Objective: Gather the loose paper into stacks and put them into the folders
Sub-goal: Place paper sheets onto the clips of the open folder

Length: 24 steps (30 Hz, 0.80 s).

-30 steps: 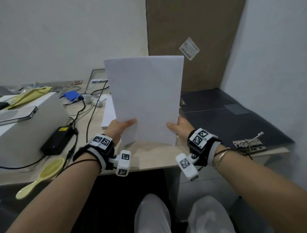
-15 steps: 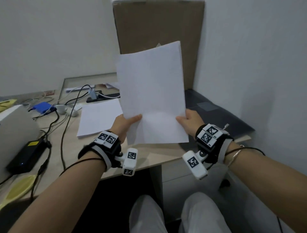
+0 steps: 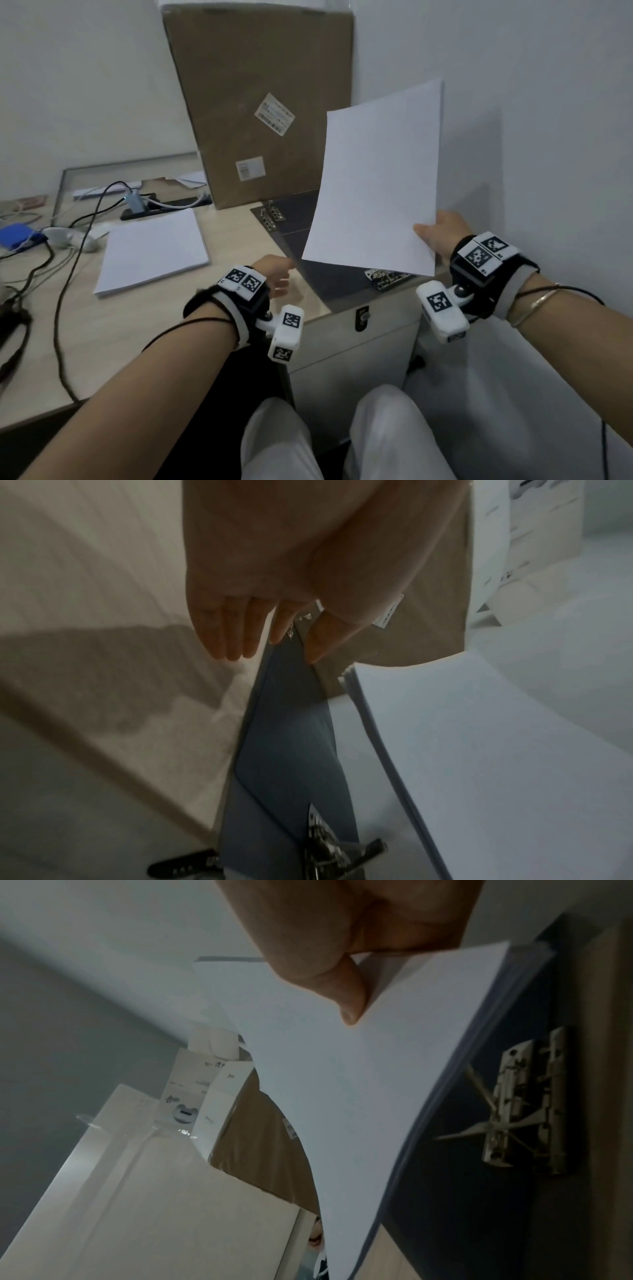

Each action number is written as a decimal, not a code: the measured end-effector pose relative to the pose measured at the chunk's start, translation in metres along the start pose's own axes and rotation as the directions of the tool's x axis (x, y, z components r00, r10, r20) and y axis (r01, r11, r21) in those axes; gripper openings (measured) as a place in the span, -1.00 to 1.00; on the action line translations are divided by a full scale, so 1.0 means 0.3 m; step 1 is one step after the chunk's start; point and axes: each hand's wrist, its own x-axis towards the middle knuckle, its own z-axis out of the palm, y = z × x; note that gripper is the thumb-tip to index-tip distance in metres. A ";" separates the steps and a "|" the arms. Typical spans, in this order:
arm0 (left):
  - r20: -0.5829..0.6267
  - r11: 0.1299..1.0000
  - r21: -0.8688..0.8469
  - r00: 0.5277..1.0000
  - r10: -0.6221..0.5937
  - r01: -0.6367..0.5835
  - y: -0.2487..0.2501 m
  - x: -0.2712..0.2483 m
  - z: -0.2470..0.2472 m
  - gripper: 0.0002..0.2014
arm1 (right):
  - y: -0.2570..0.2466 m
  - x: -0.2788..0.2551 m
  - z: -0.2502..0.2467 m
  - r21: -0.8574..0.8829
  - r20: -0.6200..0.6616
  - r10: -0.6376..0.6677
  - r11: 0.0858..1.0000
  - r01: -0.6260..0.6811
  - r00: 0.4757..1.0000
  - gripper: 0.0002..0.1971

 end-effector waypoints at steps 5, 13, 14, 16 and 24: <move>0.035 0.998 -0.046 0.998 -0.050 0.051 -0.003 0.030 0.078 -0.86 | 0.057 0.022 -0.023 0.038 0.013 0.058 0.998 -0.058 0.998 -0.70; 0.041 0.972 -0.180 0.988 -0.147 0.152 0.014 0.076 0.090 -0.95 | 0.079 0.065 -0.010 0.116 0.036 0.087 0.989 -0.090 0.996 -0.70; 0.050 0.972 -0.176 0.987 -0.150 0.157 0.017 0.076 0.091 -0.95 | 0.080 0.073 -0.006 0.124 0.038 0.088 0.988 -0.092 0.995 -0.70; 0.054 0.982 -0.130 0.989 -0.134 0.140 0.020 0.075 0.101 -0.88 | 0.082 0.089 0.001 0.123 0.042 0.086 0.988 -0.091 0.995 -0.70; 0.102 0.995 0.047 0.991 -0.091 0.086 0.020 0.078 0.128 -0.83 | 0.100 0.127 0.005 0.146 0.031 0.086 0.985 -0.089 0.996 -0.68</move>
